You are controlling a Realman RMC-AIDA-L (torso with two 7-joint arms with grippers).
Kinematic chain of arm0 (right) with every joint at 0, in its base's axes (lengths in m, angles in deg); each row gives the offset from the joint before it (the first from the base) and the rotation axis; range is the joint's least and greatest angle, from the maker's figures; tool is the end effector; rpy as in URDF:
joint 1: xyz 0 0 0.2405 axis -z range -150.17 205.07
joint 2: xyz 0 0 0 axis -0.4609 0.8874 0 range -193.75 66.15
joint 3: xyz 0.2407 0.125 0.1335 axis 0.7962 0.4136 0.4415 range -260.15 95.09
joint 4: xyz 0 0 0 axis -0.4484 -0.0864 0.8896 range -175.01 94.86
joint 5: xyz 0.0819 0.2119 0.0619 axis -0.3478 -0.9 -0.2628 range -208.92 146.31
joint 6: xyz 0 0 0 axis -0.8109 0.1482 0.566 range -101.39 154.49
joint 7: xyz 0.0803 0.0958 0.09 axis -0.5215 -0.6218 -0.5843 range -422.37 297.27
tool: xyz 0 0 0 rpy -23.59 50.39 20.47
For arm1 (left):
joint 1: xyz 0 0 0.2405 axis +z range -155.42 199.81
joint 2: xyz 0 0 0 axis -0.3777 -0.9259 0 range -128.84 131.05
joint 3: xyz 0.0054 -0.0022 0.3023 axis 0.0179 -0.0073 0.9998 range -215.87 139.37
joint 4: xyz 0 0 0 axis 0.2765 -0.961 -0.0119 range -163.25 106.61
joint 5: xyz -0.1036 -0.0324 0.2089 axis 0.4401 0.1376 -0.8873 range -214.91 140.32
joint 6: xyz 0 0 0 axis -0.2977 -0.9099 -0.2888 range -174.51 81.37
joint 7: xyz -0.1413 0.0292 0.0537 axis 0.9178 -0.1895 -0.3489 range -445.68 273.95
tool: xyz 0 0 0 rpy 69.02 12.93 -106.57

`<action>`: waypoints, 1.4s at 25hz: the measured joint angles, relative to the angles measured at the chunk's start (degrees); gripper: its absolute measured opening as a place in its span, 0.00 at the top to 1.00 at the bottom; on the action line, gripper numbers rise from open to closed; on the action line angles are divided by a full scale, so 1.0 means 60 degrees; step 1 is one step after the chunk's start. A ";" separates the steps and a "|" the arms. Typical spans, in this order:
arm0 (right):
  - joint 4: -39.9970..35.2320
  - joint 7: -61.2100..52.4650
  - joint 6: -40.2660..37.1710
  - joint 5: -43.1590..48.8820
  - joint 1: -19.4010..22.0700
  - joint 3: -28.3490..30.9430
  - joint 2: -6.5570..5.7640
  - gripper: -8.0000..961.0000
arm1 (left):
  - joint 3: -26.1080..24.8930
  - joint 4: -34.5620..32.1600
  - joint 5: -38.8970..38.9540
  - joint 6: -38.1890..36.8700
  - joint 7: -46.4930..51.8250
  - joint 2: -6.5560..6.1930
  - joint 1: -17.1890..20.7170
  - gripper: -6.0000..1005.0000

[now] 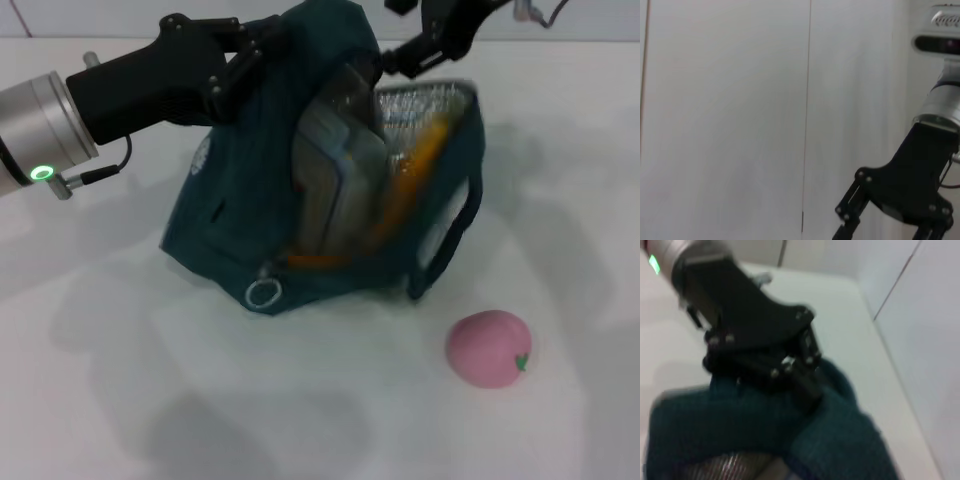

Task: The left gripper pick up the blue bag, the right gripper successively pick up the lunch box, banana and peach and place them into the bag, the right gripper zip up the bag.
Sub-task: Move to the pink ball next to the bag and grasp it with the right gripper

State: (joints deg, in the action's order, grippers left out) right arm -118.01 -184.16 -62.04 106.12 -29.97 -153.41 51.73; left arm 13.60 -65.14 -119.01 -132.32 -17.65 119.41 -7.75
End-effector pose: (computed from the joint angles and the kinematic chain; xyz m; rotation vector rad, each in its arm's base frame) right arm 0.0221 0.4668 0.0142 -2.7727 -0.1151 -0.1808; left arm -0.2524 0.4040 -0.0054 -2.4509 -0.2980 -1.1177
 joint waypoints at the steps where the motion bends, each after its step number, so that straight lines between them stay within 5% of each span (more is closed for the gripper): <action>1: -0.0233 0.0027 0.0075 -0.0188 0.0220 0.0074 -0.0009 0.37 | 0.0001 -0.0001 0.0002 0.0001 -0.0006 0.0000 0.0000 0.95; 7: -0.1828 0.0226 0.0228 -0.1291 0.1997 0.0442 -0.0019 0.37 | 0.0001 -0.0001 0.0005 0.0093 -0.0049 -0.0009 0.0074 0.95; 11: -0.2725 0.0940 0.0285 -0.2756 0.4126 0.0421 0.0014 0.37 | -0.0125 0.0007 -0.0028 0.0106 -0.0064 -0.0009 0.0093 0.95; 16: -0.1922 0.2862 0.0150 -0.4570 0.6351 0.0396 0.0044 0.38 | -0.0254 0.0011 -0.0012 0.0111 -0.0089 -0.0017 0.0331 0.95; 26: 0.2461 0.6472 0.0025 -0.6181 0.7046 0.0514 -0.0030 0.38 | -0.0249 0.0012 0.0000 0.0181 -0.0215 -0.0041 0.0335 0.95; 35: 0.2935 0.6616 0.0122 -0.5382 0.6993 0.0441 -0.0026 0.40 | -0.0248 0.0011 0.0006 0.0305 -0.0211 -0.0001 0.0273 0.96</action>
State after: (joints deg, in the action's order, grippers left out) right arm -100.40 -144.46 -61.31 73.83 11.99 -150.77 51.57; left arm 12.11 -65.08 -118.98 -130.49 -18.92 119.41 -6.10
